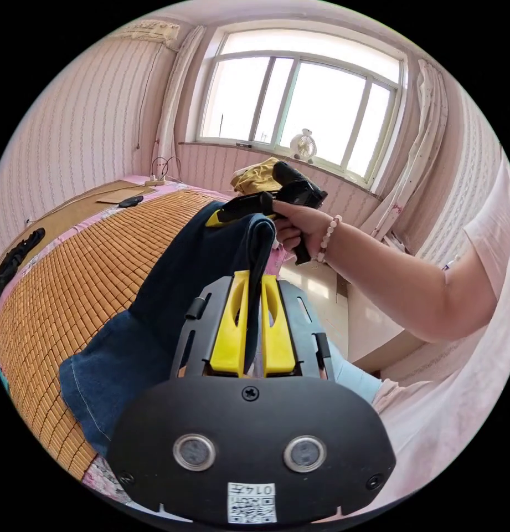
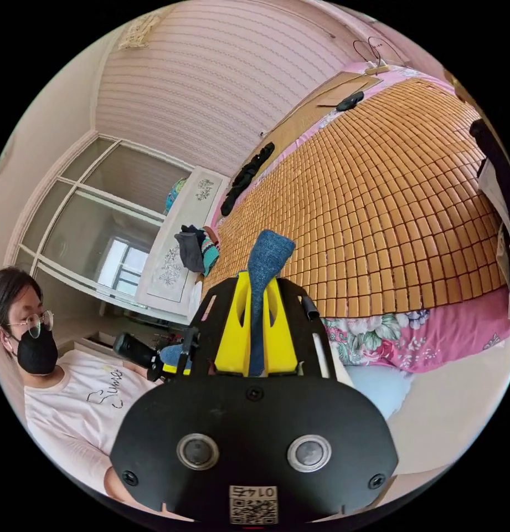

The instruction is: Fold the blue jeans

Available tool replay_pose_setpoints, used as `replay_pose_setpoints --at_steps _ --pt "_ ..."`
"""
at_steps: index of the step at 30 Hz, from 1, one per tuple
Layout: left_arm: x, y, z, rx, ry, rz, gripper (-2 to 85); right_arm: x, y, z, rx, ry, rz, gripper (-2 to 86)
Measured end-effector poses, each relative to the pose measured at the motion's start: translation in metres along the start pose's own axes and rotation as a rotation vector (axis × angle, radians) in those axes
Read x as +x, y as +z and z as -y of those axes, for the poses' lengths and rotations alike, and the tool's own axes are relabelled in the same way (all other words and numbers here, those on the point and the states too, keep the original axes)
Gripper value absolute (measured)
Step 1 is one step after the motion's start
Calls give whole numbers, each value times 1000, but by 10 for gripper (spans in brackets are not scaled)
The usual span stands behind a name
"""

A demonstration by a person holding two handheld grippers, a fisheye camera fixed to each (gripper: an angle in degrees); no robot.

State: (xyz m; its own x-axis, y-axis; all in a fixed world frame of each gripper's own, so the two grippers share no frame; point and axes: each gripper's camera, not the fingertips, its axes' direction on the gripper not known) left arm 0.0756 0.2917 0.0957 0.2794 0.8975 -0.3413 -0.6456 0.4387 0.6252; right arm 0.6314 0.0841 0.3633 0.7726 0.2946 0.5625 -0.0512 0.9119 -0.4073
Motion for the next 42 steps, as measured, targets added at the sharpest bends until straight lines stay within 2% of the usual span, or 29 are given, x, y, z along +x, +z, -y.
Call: replay_pose_setpoints --at_steps 5,7,9,10,12,13,16,19,22,24,28,32,34,36,39,42 --pt "-33 -29 -16 55 -104 11 39 -42 28 16 -57 -104 11 37" --pt "-55 -49 -35 55 -183 65 43 -67 83 27 -116 -154 75 76" --pt "-90 -70 -72 -27 -329 221 54 -79 138 33 -162 -135 152 125" --pt "-100 -74 -84 -58 -381 254 58 -84 174 34 -244 -168 218 130" --pt "-138 -89 -137 -178 -608 336 68 -82 209 31 -303 -158 300 118" --pt "-145 -93 -149 -202 -658 357 67 -77 215 25 -282 -134 309 103" --pt "-165 -111 -188 -225 -828 376 65 -61 210 6 -283 -115 182 67" --pt "-171 -110 -180 -204 -795 349 56 -49 207 -23 -404 -96 8 18" --pt "-169 -85 -146 -178 -657 311 50 -47 221 -54 -586 -108 -198 3" --pt "-171 -55 -123 -188 -576 315 42 -50 232 -68 -617 -138 -273 -1" --pt "-188 -2 -126 -344 -512 406 -1 -62 249 -85 -605 -253 -397 -8" --pt "-194 -8 -117 -299 -518 387 -2 -73 234 -86 -600 -283 -366 -7" --pt "-197 -22 -110 -243 -515 398 9 -76 192 -79 -432 -272 -335 -3" --pt "-212 -35 -106 -163 -514 453 62 -65 160 -73 -300 -209 -336 7" --pt "-247 -24 -109 -172 -576 420 151 -39 139 -70 -247 -124 -410 116" --pt "-272 -1 -107 -239 -597 363 167 -18 141 -75 -305 -35 -409 177"
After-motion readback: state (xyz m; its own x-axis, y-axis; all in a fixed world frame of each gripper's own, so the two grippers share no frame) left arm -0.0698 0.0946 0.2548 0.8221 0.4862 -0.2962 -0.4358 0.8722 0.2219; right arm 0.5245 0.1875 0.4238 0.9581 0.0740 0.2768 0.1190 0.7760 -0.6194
